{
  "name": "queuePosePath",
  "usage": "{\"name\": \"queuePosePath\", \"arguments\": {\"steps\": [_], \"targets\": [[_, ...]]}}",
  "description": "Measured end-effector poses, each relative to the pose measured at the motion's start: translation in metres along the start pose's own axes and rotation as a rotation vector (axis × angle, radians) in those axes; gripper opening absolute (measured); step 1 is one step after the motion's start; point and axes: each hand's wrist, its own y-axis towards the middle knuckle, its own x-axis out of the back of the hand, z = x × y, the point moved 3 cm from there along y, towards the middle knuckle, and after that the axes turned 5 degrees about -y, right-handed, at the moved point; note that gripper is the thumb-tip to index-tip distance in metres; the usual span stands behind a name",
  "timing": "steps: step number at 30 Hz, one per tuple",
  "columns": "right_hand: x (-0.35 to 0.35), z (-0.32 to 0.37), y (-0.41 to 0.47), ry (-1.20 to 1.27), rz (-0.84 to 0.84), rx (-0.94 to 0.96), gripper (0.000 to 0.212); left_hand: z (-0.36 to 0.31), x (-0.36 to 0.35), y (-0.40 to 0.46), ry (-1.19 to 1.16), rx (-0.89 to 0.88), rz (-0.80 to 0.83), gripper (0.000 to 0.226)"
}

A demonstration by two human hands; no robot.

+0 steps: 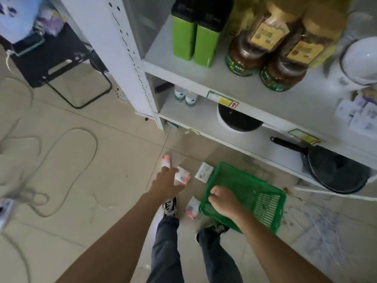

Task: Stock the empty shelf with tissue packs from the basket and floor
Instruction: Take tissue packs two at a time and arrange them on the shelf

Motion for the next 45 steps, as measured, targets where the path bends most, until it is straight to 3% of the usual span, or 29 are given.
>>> {"name": "queuePosePath", "arguments": {"steps": [1, 4, 7, 10, 13, 22, 29, 30, 32, 34, 37, 40, 42, 45], "targets": [[-0.012, -0.003, 0.01, 0.003, 0.048, -0.002, 0.021, 0.007, -0.013, 0.009, -0.021, 0.023, 0.011, 0.064], [-0.047, -0.018, 0.055, 0.075, 0.115, -0.018, 0.032, 0.03, -0.048, 0.039, -0.083, 0.086, 0.026, 0.063], [-0.08, -0.031, 0.109, 0.135, 0.123, -0.055, 0.019, 0.059, -0.086, 0.083, -0.145, 0.121, 0.03, 0.062], [-0.112, -0.042, 0.166, 0.262, 0.115, -0.107, 0.039, 0.09, -0.124, 0.131, -0.184, 0.138, 0.04, 0.061], [-0.141, -0.05, 0.224, 0.331, 0.129, -0.124, 0.044, 0.127, -0.165, 0.178, -0.208, 0.175, 0.079, 0.059], [-0.184, -0.067, 0.408, 0.539, -0.094, -0.267, 0.049, 0.215, -0.256, 0.311, -0.191, 0.191, 0.124, 0.053], [-0.193, -0.084, 0.483, 0.788, -0.319, -0.47, 0.068, 0.243, -0.304, 0.379, -0.469, 0.42, 0.043, 0.083], [-0.195, -0.089, 0.489, 0.876, -0.321, -0.511, 0.068, 0.246, -0.311, 0.386, -0.534, 0.446, 0.081, 0.081], [-0.197, -0.096, 0.5, 0.997, -0.322, -0.582, 0.061, 0.248, -0.32, 0.4, -0.686, 0.453, 0.13, 0.055], [-0.196, -0.099, 0.514, 1.008, -0.277, -0.594, 0.054, 0.249, -0.323, 0.415, -0.803, 0.433, 0.068, 0.039], [-0.195, -0.098, 0.534, 0.968, -0.127, -0.513, 0.048, 0.252, -0.329, 0.432, -0.914, 0.462, -0.067, 0.068], [-0.203, -0.11, 0.544, 0.86, -0.208, -0.613, 0.06, 0.254, -0.336, 0.442, -0.942, 0.439, -0.211, 0.1], [-0.212, -0.115, 0.549, 0.875, -0.236, -0.611, 0.07, 0.256, -0.337, 0.447, -0.939, 0.418, -0.278, 0.107], [-0.218, -0.116, 0.552, 0.934, -0.214, -0.551, 0.077, 0.259, -0.34, 0.45, -0.943, 0.41, -0.259, 0.099]]}}
